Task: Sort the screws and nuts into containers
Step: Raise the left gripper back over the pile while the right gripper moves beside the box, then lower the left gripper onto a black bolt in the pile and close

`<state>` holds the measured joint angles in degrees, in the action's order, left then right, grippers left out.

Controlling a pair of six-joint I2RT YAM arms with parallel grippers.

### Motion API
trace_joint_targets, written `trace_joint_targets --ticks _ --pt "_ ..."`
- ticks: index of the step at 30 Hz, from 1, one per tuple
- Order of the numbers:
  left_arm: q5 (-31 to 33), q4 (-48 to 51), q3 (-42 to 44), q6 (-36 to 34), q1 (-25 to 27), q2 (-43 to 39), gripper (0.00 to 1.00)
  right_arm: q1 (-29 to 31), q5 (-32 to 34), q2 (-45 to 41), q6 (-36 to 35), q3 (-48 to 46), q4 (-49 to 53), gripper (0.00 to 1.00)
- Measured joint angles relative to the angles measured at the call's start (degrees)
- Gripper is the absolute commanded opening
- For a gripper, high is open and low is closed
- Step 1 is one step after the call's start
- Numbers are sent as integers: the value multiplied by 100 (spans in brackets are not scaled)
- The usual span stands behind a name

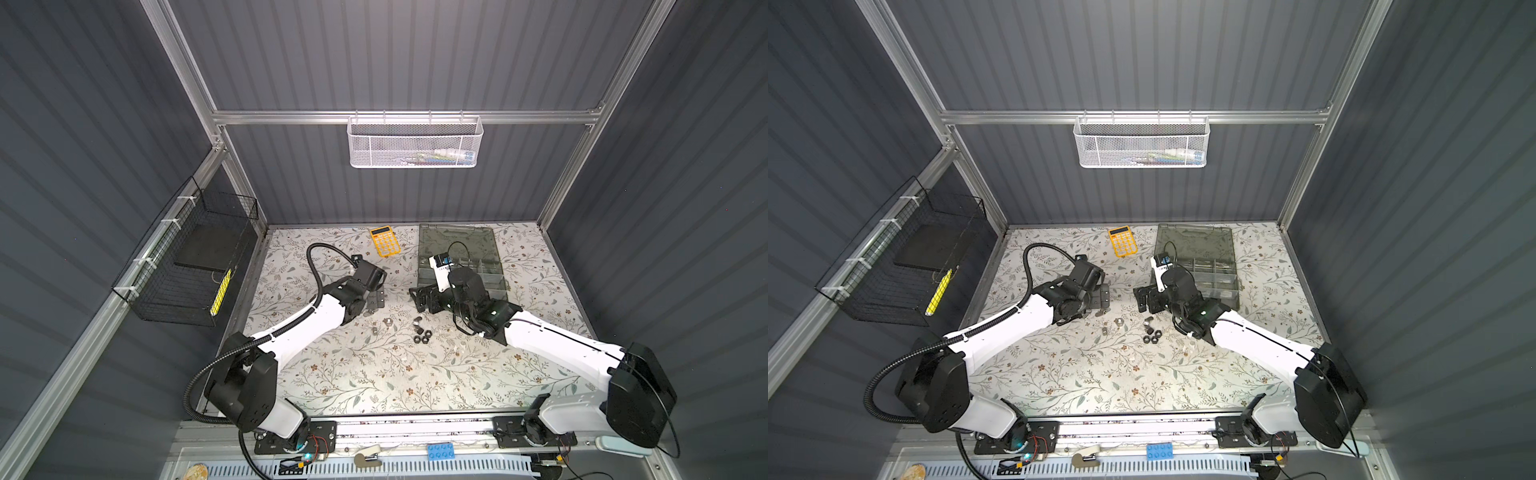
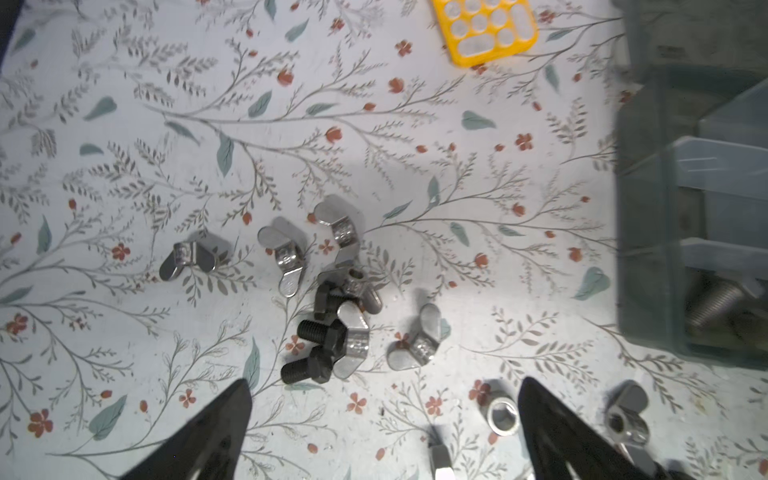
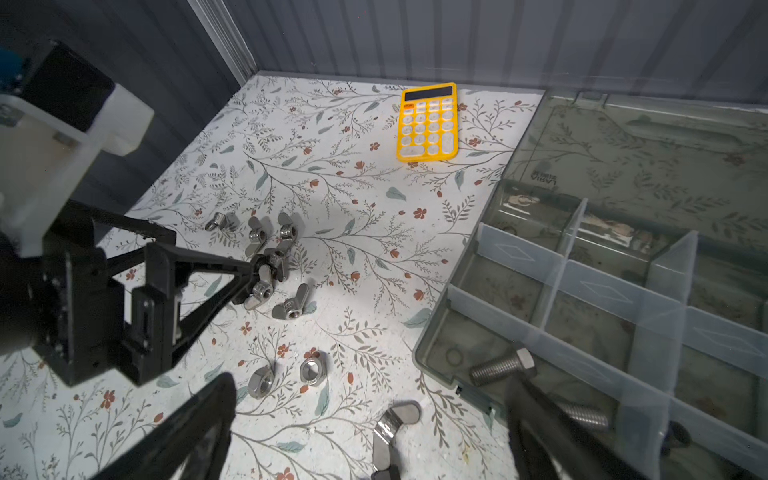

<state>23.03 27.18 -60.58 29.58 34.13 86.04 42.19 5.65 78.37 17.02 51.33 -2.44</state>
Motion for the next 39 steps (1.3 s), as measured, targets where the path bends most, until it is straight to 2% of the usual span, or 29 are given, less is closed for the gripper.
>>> trace_joint_targets --ticks 4,8,13,27,39 --pt "-396 -66 271 109 -444 35 100 96 11 262 -87 -42 -175 99" --pt "-726 -221 273 175 -592 278 98 210 -2 485 -149 -87 -229 99" --pt "-1029 -365 273 284 -723 638 85 260 0 507 -179 -120 -273 99" --pt "-1423 -750 1069 496 -1228 632 66 282 -72 654 -140 -118 -328 99" --pt "-1718 -1102 1126 560 -1362 702 51 297 -70 656 -140 -118 -334 99"
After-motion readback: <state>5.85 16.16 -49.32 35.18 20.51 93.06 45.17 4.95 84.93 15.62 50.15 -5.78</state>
